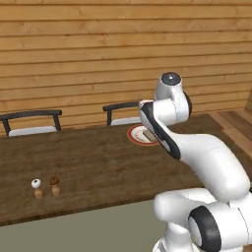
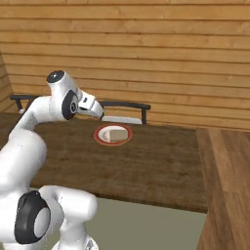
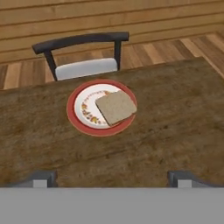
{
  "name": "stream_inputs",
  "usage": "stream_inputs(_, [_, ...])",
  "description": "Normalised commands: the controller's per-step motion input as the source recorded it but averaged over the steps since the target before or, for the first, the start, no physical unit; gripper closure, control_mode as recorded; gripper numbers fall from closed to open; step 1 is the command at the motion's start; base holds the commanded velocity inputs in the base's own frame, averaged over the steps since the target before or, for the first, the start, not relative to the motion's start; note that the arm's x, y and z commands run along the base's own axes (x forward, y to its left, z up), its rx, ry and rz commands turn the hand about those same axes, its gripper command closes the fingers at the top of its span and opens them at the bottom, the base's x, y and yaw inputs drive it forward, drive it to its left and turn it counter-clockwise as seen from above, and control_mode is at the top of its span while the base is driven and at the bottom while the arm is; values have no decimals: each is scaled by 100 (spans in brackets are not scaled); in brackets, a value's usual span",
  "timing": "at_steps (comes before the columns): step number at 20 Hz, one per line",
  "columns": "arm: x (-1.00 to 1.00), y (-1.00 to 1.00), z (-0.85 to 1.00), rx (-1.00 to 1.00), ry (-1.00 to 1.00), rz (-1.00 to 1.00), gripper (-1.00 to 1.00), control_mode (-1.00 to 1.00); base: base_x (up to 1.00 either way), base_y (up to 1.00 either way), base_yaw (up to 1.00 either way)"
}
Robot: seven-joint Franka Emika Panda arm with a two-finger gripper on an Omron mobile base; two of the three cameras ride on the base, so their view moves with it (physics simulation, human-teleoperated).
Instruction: Start the toaster. Once the lever pops up, take the bread to the plate on the dining counter.
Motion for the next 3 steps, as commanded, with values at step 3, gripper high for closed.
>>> stream_inputs(3, [-100,-17,34,0,-1,-2,-100,-100,0,0,0])
